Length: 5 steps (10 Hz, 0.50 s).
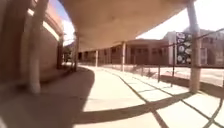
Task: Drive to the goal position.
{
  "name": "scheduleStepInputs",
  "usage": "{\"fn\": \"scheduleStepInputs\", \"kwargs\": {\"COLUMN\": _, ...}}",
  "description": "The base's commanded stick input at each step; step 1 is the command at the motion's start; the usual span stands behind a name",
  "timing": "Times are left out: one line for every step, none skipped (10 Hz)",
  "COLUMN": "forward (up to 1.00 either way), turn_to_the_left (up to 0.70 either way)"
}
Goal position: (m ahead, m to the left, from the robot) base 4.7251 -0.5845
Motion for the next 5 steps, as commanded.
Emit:
{"fn": "scheduleStepInputs", "kwargs": {"forward": 0.85, "turn_to_the_left": 0.0}}
{"fn": "scheduleStepInputs", "kwargs": {"forward": 0.85, "turn_to_the_left": 0.0}}
{"fn": "scheduleStepInputs", "kwargs": {"forward": 0.85, "turn_to_the_left": 0.0}}
{"fn": "scheduleStepInputs", "kwargs": {"forward": 0.85, "turn_to_the_left": 0.0}}
{"fn": "scheduleStepInputs", "kwargs": {"forward": 0.85, "turn_to_the_left": 0.0}}
